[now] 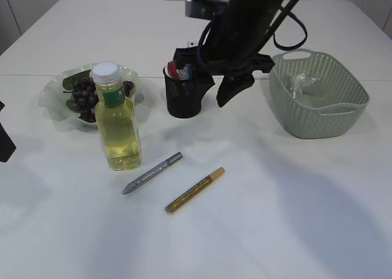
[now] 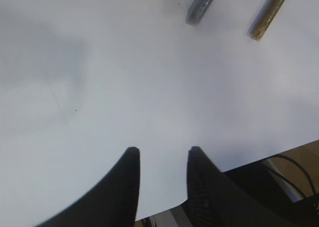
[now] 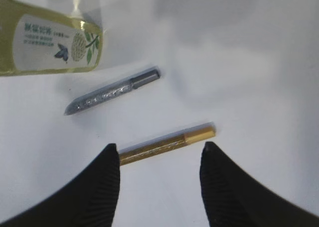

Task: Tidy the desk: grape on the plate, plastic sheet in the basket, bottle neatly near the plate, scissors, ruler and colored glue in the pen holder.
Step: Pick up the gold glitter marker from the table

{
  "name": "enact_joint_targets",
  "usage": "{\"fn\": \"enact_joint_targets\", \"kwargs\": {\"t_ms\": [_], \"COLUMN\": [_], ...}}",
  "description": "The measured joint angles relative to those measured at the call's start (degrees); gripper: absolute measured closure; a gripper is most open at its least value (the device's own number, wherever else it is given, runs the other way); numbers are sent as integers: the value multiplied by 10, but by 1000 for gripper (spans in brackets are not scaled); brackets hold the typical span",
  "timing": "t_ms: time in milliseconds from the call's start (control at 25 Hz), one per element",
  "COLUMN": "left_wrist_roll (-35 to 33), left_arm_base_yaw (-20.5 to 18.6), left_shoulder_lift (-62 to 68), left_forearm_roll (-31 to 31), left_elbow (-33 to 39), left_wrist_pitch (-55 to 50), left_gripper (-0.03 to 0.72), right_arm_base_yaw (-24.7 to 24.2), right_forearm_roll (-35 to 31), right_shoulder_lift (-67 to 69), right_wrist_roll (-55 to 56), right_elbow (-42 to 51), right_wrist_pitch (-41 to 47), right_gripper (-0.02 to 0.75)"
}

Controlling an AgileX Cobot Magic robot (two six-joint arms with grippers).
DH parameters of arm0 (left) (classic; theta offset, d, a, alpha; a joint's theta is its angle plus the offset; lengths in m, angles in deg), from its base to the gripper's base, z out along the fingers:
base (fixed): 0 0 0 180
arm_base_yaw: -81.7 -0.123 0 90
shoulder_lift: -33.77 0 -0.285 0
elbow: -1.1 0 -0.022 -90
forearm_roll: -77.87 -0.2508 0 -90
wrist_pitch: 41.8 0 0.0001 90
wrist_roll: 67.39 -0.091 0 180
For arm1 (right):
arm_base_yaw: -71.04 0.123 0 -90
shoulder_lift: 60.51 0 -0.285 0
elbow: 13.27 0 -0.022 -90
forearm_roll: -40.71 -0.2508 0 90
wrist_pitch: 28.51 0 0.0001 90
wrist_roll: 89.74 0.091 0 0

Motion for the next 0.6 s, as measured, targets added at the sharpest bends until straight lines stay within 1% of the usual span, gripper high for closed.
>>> {"fn": "enact_joint_targets", "kwargs": {"t_ms": [80,200,320,440,600], "left_wrist_roll": [0,0,0,0,0], "left_arm_base_yaw": [0,0,0,0,0], "left_shoulder_lift": [0,0,0,0,0], "left_forearm_roll": [0,0,0,0,0], "left_elbow": [0,0,0,0,0], "left_wrist_pitch": [1,8,16,24,25], "left_gripper": [449,449,449,449,449], "right_arm_base_yaw": [24,58,79,81,81], "right_forearm_roll": [12,53,85,95,111], "right_shoulder_lift": [-2,-2,-2,-2,-2], "right_wrist_roll": [31,81,138,204,342], "right_elbow": [15,48,87,122,134], "right_wrist_pitch": [0,0,0,0,-4], "right_gripper": [325,325,326,326,326]}}
